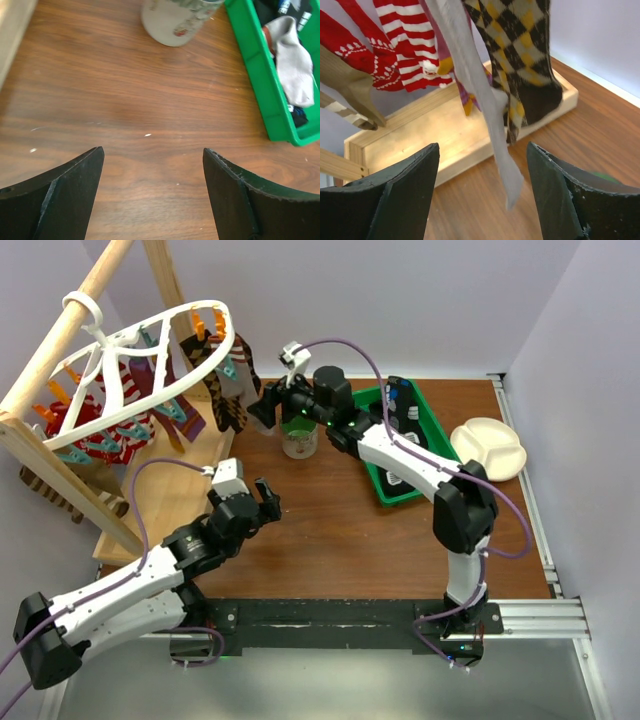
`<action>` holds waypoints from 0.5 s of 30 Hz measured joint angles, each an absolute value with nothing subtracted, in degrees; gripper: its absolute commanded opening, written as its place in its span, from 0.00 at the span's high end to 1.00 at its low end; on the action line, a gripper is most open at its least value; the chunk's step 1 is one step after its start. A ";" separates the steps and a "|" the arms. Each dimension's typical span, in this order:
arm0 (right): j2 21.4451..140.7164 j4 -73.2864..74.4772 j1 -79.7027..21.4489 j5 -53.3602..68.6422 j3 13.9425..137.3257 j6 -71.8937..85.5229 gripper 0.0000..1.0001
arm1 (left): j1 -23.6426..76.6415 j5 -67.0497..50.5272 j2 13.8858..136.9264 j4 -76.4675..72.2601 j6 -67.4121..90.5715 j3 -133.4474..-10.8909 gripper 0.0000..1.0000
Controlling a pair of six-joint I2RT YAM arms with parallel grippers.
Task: Remove the socks clipped to the hanger
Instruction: Remove the sock from the hanger.
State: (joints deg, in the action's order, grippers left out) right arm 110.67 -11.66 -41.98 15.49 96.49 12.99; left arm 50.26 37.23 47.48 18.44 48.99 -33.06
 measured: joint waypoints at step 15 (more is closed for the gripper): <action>118.34 -13.47 -41.98 20.38 103.18 15.07 0.94 | 50.26 39.83 41.98 24.27 50.06 -32.88 0.12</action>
State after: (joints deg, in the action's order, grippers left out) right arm 118.34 -13.47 -41.98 20.38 103.18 15.07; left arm 50.26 39.83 41.98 24.27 50.06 -32.88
